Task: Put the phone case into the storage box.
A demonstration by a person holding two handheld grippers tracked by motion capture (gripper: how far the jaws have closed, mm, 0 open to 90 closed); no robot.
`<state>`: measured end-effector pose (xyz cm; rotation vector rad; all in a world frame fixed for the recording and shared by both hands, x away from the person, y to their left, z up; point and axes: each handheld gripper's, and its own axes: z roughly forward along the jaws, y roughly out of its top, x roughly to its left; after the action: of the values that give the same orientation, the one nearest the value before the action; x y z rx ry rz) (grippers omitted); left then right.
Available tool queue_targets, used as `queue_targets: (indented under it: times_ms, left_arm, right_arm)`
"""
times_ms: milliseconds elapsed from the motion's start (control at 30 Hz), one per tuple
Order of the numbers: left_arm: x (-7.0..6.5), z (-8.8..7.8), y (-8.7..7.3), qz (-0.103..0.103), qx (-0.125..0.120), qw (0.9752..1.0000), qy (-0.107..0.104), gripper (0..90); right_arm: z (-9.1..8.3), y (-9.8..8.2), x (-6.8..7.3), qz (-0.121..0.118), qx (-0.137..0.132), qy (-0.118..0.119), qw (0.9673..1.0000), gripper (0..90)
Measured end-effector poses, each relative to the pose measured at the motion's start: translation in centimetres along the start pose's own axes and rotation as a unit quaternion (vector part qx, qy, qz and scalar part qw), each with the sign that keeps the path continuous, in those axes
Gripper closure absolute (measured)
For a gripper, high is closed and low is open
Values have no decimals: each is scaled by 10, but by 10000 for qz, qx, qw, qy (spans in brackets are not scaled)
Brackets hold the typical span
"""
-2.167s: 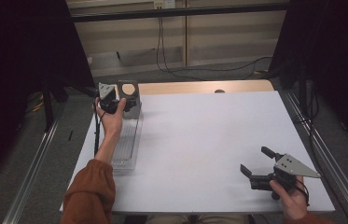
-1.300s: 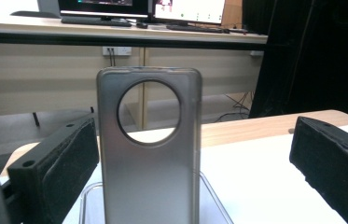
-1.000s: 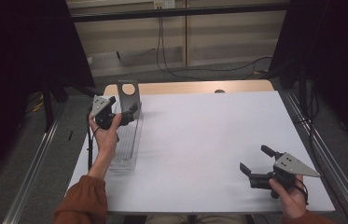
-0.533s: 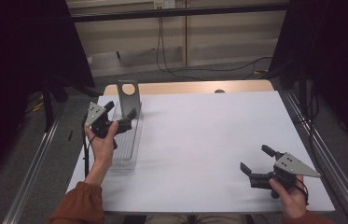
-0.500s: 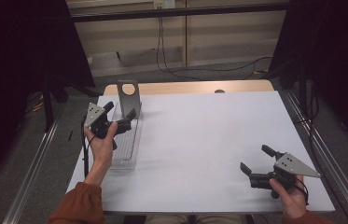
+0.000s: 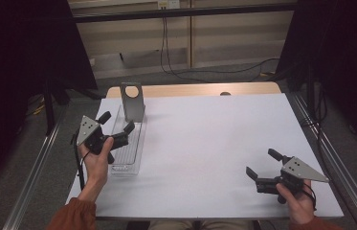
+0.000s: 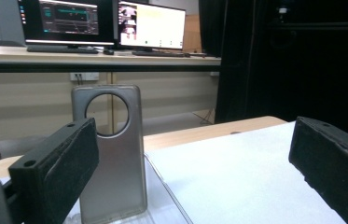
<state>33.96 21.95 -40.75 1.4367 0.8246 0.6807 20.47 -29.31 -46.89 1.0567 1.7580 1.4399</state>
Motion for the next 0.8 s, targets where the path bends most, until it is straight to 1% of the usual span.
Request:
queue_targets:
  times_ms: [33,67,100,133,167,200,233,267,333,367,433,467,533,567,600,633,667,700,767,800]
  left_arm:
    - [-1,-2,-1,-42,-38,10000,-16,17]
    - [-1,-6,-2,-20,-44,10000,-65,16]
    - [-2,-6,-2,-94,-113,9999,-79,13]
    - [-1,-10,-3,70,-110,9999,-105,11]
    - [-1,-13,-4,57,-106,9999,-70,11]
    - [-1,-14,-5,-10,-118,9999,-55,11]
    - [-1,-16,-7,-129,-151,9998,-50,11]
    - [-1,-18,-8,-162,-138,9998,-34,12]
    - [0,-23,-8,-46,-88,9999,-13,12]
    - [-1,-25,-9,-30,-100,9999,19,11]
    - [0,-28,-10,-119,-162,9998,49,11]
    - [1,-30,-10,-66,-122,9999,32,10]
    - [2,-35,-12,-16,-78,9999,68,8]
    - [0,-36,-13,-144,-165,9997,65,9]
    - [3,-40,-13,90,23,10000,20,9]
    - [2,-42,-14,55,-22,10000,35,9]
    - [1,-45,-16,57,-3,10000,28,9]
    - [1,-48,-18,134,55,9999,30,9]
    - [-1,-51,-22,108,58,9999,52,10]
    - [0,-54,-24,178,105,9998,69,11]
  right_arm:
    - [0,0,0,5,5,-4,10000,0]
    - [0,0,0,-10,9,10,10000,0]
    - [0,0,0,-7,-2,5,10000,0]
    - [0,0,0,-10,-3,10,10000,0]
    - [0,0,0,-11,1,15,10000,0]
    - [0,0,0,-28,9,17,10000,0]
    - [0,0,0,-30,9,13,10000,0]
    - [0,0,0,-31,2,4,10000,0]
    - [0,0,0,-5,-7,-21,10000,0]
    - [0,0,0,1,-10,-25,10000,0]
    - [0,0,0,-21,-4,-12,10000,0]
    - [0,0,0,-31,-17,-20,10000,0]
    - [0,0,0,-28,-25,-18,10000,0]
    - [0,0,-1,-29,-23,-27,10000,0]
    - [0,0,-1,-27,-37,-26,10000,0]
    - [-1,1,-1,-21,-37,-33,10000,0]
    - [-1,1,-1,0,-20,-40,10000,0]
    - [-1,1,-1,-1,-25,-51,10000,0]
    - [-1,1,-1,-1,-43,-80,10000,0]
    - [-1,1,-1,-7,-43,-84,10000,0]
